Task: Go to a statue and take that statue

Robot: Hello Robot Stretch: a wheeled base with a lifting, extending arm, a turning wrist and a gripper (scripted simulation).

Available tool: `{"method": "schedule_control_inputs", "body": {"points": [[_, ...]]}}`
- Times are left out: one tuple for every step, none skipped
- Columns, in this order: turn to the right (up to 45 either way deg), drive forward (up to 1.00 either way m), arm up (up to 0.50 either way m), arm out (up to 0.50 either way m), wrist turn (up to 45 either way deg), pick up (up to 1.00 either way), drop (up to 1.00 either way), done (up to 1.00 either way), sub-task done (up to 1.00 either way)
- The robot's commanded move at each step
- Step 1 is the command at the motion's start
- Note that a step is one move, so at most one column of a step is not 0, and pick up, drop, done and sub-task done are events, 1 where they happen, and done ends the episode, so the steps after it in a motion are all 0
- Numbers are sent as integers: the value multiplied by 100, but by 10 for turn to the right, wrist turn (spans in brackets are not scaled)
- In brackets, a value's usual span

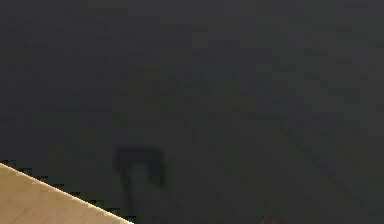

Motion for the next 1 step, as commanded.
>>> {"method": "schedule_control_inputs", "body": {"points": [[0, 0, 0, 0, 0, 0, 0, 100, 0]]}}
